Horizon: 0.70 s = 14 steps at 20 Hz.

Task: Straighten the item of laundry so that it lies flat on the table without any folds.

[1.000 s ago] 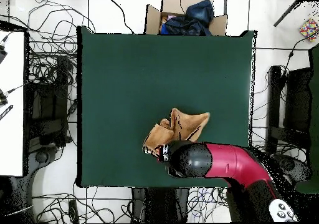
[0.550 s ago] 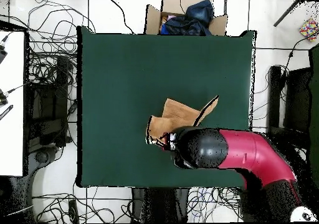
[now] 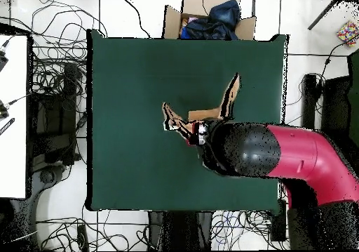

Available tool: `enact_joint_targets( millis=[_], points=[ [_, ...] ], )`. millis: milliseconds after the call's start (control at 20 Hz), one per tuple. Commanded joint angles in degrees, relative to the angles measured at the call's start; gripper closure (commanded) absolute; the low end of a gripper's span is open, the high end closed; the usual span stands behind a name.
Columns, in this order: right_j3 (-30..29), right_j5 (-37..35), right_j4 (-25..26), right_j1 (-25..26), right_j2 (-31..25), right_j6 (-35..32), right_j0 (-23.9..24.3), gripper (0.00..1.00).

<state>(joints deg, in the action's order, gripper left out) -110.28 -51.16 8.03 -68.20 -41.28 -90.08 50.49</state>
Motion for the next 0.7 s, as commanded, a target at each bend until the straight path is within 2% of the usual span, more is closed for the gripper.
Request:
enact_joint_targets(
  millis=[50,200,450,700],
  points=[
    [5.4,-6.0,-1.6,-0.3,-5.3,10.9,0.0,1.00],
    [7.1,-6.4,-1.4,-0.6,-5.4,10.5,0.1,1.00],
    [7.6,-1.8,-2.0,-1.5,-5.5,8.2,-0.1,1.00],
    [8.2,-0.9,-2.5,-1.9,-4.6,5.6,-0.9,1.00]
  ],
)
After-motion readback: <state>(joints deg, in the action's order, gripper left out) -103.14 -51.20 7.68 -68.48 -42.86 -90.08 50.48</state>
